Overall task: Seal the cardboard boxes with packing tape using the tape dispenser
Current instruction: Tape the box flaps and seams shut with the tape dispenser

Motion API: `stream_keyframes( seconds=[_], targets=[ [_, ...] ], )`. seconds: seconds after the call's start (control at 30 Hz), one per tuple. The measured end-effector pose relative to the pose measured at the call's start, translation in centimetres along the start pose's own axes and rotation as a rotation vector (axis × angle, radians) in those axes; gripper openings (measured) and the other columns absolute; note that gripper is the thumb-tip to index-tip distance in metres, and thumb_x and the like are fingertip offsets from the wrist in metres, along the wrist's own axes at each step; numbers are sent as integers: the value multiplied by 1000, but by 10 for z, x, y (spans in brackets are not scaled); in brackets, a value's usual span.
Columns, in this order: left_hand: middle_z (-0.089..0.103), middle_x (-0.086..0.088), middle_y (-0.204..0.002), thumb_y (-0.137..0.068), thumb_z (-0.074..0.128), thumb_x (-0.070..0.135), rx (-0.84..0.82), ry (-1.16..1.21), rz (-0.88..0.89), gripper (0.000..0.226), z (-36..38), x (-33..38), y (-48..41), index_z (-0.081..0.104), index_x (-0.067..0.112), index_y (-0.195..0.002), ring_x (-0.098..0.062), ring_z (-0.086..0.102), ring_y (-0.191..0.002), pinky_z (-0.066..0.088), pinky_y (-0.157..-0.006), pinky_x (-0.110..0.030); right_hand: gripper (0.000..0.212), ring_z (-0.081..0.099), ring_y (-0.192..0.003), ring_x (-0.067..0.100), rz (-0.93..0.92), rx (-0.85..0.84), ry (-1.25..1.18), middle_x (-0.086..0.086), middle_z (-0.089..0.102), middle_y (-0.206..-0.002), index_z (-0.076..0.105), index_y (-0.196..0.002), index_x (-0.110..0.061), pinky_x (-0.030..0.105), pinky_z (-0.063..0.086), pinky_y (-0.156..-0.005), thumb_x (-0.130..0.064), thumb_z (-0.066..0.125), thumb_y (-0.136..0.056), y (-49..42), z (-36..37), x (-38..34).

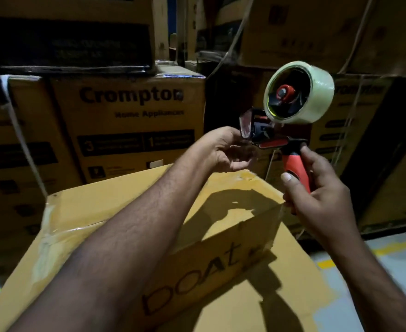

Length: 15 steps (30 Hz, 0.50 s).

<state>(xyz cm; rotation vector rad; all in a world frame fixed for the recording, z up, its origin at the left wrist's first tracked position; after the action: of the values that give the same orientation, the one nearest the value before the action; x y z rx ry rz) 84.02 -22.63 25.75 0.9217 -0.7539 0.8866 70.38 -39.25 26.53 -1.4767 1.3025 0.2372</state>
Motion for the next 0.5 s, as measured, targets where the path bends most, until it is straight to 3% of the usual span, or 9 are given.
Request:
stream_keyframes(
  seconds=[0.07,0.13,0.23,0.33,0.4,0.5],
  targets=[
    [66,-12,-93,-100,52,8,47,-22,6,10,8,1,-18,62,5,-103,-21,66,-87,60,-76,-36,64,64,-104,19,-17,-35,21,-8,55,-130,40,-150,-40,41,60,-83,-36,66,-92,-12,-9,16],
    [64,-9,-88,-99,52,3,88,-87,-3,11,10,0,-36,63,4,-99,-18,64,-76,56,-68,-30,65,66,-100,18,-32,-77,24,1,61,-129,40,-151,-38,27,57,-79,-34,67,-92,-25,-12,34],
    [63,-7,-83,-96,55,1,178,-229,28,11,2,3,-68,65,4,-92,-14,64,-65,53,-59,-24,65,62,-74,8,-43,-158,45,2,65,-111,40,-151,-37,2,44,-61,-30,68,-93,-45,-7,61],
    [70,-10,-88,-88,70,-1,324,-421,94,6,-14,12,-92,70,4,-85,-15,72,-70,61,-67,-26,65,45,-64,-6,-34,-270,69,3,62,-101,36,-153,-37,1,38,-51,-28,65,-96,-60,8,83],
    [71,-13,-94,-84,74,-3,410,-525,145,6,-23,16,-105,72,2,-87,-20,73,-81,62,-72,-31,65,55,-76,4,-12,-349,74,8,66,-114,32,-154,-37,6,41,-60,-30,63,-97,-68,22,96],
    [71,-13,-92,-89,69,-5,561,-687,214,7,-36,19,-119,67,2,-87,-26,72,-89,62,-84,-42,65,64,-94,19,44,-435,66,10,64,-126,28,-155,-39,25,50,-71,-32,60,-99,-83,44,111]
  ],
)
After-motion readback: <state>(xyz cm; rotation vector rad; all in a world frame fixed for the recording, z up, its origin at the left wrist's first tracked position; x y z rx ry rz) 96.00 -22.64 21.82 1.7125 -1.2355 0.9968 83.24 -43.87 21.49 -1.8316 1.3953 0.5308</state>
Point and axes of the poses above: each hand's wrist, its own y-axis away from the middle knuckle, its own z-axis out of the palm, x = y × z, the point moved 8 cm from there along -y, towards the middle knuckle
